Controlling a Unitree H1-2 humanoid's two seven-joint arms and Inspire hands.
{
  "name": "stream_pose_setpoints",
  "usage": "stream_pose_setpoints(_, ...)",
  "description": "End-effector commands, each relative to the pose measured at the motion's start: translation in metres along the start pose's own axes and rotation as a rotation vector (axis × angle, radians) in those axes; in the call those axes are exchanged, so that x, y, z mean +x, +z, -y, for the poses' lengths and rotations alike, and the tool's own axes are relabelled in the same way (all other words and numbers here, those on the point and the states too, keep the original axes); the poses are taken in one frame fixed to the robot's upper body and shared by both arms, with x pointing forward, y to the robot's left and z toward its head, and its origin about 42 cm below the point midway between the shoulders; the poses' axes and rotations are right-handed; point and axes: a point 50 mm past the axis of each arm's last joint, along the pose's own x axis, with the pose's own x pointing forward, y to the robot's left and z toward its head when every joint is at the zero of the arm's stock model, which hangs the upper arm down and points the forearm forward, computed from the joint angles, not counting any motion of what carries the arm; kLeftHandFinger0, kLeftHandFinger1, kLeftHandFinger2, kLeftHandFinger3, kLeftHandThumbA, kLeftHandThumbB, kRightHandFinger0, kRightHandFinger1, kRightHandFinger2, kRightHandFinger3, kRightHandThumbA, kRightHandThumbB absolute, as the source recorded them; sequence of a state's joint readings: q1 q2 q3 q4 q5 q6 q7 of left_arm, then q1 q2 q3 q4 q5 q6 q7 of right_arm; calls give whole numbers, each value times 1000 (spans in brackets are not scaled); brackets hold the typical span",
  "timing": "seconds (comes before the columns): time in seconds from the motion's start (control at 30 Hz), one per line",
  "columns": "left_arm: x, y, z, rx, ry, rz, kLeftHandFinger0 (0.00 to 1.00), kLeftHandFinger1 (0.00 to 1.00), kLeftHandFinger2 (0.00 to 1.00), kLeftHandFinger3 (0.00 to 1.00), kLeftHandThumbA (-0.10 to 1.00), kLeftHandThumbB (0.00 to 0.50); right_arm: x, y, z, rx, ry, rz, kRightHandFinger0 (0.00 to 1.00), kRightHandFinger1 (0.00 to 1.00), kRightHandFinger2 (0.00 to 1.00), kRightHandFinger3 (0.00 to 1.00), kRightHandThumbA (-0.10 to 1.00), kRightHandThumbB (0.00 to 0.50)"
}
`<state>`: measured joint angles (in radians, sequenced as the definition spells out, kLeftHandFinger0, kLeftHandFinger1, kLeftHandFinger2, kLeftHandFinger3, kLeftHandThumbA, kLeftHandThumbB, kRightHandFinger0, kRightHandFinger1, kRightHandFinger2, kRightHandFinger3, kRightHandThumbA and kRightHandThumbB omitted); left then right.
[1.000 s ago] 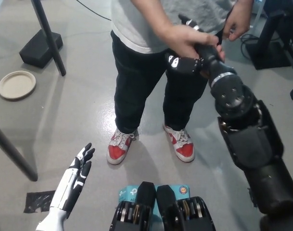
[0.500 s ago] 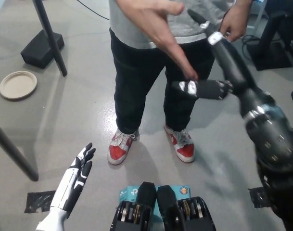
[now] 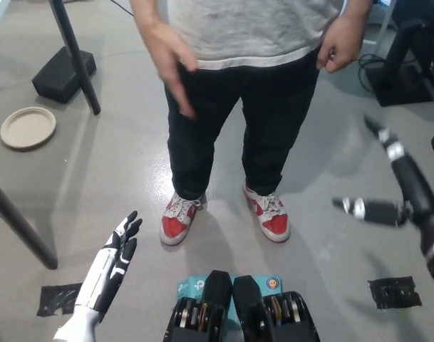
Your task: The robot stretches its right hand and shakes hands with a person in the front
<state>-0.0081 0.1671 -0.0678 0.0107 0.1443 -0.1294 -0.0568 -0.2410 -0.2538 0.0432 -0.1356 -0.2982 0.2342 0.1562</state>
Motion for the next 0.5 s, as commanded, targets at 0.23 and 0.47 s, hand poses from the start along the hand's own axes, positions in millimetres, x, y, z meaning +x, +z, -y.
stream_pose_setpoints(0.23,5,5,-6,25,5,43,1000,1000,1000,1000,1000,165,-32,-71,-24,201,4,-30,1000,1000,1000,1000,1000,314)
stream_pose_setpoints(0.47,8,4,-5,15,4,43,1000,1000,1000,1000,1000,156,-36,-76,-33,187,22,-24,1000,1000,1000,1000,1000,272)
